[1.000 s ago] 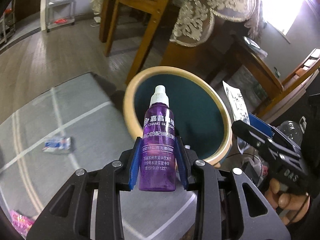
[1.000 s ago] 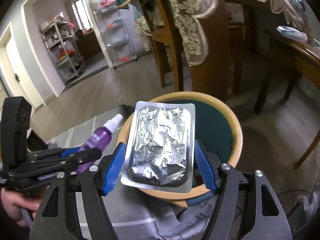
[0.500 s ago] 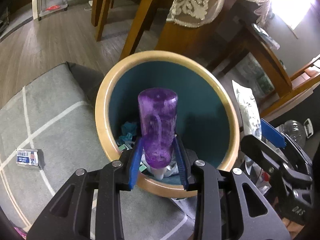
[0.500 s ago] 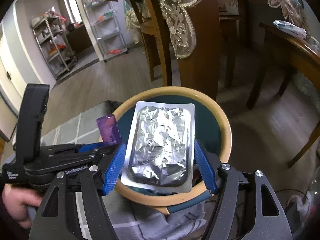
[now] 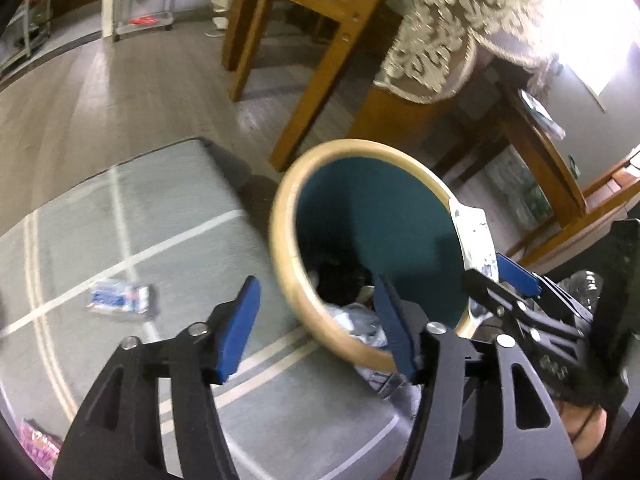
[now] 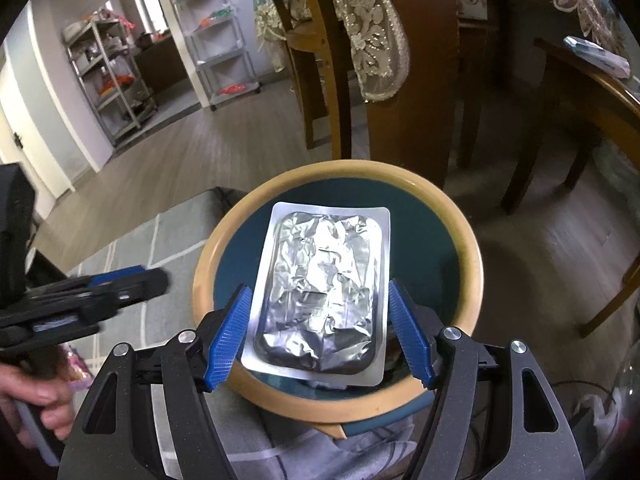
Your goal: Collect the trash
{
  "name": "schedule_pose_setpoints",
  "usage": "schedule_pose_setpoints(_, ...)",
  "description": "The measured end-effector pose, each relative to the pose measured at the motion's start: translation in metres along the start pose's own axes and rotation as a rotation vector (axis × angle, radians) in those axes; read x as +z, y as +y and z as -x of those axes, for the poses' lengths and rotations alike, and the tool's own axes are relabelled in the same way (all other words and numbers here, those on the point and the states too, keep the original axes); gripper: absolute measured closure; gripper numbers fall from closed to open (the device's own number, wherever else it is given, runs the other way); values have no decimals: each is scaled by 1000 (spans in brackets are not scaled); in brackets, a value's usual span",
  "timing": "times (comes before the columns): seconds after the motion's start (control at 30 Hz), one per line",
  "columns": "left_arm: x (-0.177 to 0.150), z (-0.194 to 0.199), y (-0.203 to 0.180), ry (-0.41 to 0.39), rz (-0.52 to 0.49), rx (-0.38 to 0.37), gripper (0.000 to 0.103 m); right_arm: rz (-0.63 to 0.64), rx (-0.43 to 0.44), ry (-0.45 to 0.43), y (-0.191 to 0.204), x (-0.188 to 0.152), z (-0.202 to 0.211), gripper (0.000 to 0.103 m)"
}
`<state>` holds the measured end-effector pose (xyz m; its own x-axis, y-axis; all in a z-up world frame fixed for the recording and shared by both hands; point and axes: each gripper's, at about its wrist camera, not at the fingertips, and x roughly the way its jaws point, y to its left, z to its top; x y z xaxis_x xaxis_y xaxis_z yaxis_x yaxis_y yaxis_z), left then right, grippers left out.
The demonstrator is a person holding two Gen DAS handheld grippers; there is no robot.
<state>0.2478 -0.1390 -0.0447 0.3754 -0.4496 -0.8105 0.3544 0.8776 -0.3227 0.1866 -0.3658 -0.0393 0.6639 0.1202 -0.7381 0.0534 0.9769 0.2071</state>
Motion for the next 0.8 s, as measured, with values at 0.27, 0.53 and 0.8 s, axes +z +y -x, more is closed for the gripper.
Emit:
schedule_pose_setpoints(0.27, -19, 29, 29, -22, 32, 54, 37, 26, -15, 32, 7, 3, -17, 32)
schedule_pose_setpoints(0.53, -38, 59, 60, -51, 68, 112, 32, 22, -17, 21, 10, 0, -13, 25)
schedule_pose_setpoints(0.8, -69, 98, 100, -90, 154, 226, 25, 34, 21, -53, 21, 1, 4, 24)
